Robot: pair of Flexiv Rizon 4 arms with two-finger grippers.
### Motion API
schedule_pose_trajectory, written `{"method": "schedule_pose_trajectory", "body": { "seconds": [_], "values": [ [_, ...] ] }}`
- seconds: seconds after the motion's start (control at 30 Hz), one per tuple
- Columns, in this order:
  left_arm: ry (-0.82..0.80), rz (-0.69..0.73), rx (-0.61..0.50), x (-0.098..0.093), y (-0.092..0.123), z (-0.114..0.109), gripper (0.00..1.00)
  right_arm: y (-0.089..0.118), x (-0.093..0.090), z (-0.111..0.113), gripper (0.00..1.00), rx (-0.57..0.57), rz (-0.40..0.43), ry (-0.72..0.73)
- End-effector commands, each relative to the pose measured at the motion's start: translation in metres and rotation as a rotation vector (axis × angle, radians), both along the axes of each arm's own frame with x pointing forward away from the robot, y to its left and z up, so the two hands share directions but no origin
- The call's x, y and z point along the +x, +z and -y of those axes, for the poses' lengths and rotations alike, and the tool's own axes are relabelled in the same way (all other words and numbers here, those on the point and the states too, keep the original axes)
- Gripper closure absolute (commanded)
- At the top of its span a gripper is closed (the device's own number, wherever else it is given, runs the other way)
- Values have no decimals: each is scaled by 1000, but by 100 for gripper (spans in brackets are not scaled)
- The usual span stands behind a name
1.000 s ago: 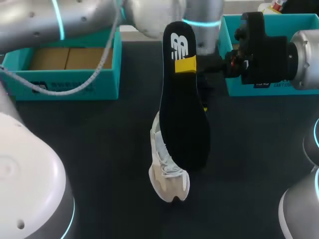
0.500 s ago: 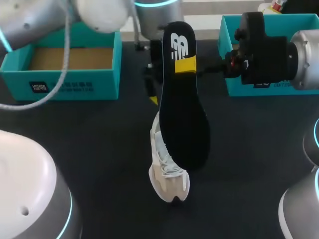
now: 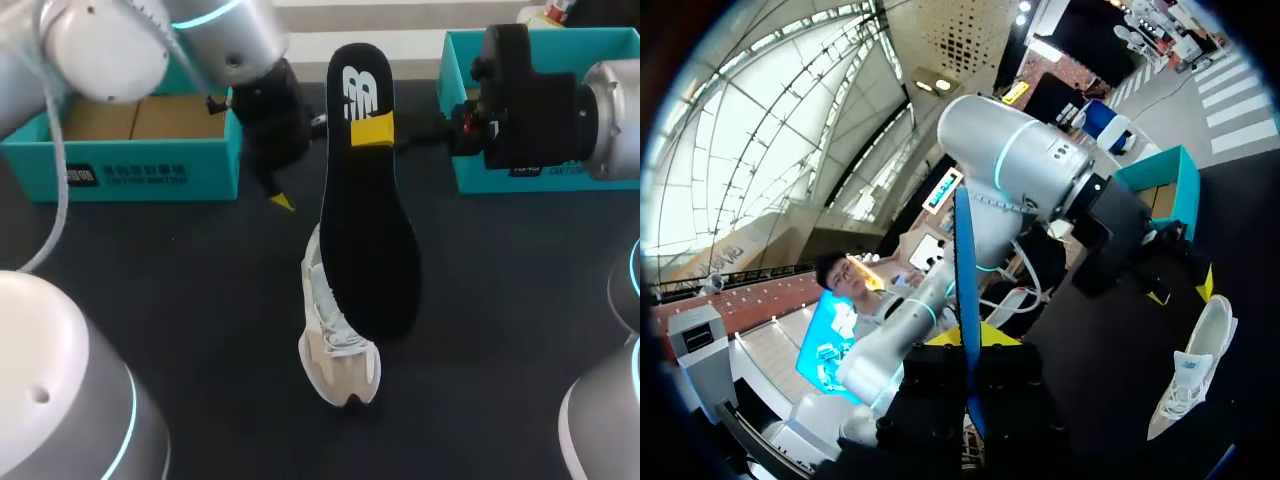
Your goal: Take the shoe out of the shoebox, open the shoe tongue, remove and reinsert the insole, then place the shoe into the shoebox
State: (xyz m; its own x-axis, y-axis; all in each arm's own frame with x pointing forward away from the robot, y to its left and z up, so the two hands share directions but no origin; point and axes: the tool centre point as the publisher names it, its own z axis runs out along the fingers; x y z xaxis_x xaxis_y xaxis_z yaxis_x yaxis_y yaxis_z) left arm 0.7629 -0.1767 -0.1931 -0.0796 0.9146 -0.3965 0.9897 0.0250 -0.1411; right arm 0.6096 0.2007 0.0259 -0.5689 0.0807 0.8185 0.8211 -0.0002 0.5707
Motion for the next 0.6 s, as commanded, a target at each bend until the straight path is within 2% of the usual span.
{"method": "schedule_pose_trajectory", "body": {
  "seconds": [0.03,0.17,0.23,0.3,0.4,0.6],
  "values": [
    [15,8,-109,-2,-3,-4,0,0,1,-4,100,-1,-1,-1],
    [15,8,-109,-2,-3,-4,0,0,1,-4,100,-1,-1,-1],
    [71,98,-127,1,-32,-13,0,0,1,-4,100,-1,-1,-1],
    [139,104,-200,3,-43,-16,0,0,1,-4,100,-1,-1,-1],
    [184,101,-310,5,-43,-18,0,-3,7,3,100,29,-25,-42],
    [158,99,-480,10,-24,-24,0,-8,31,30,100,69,-119,-68]
  ]
}}
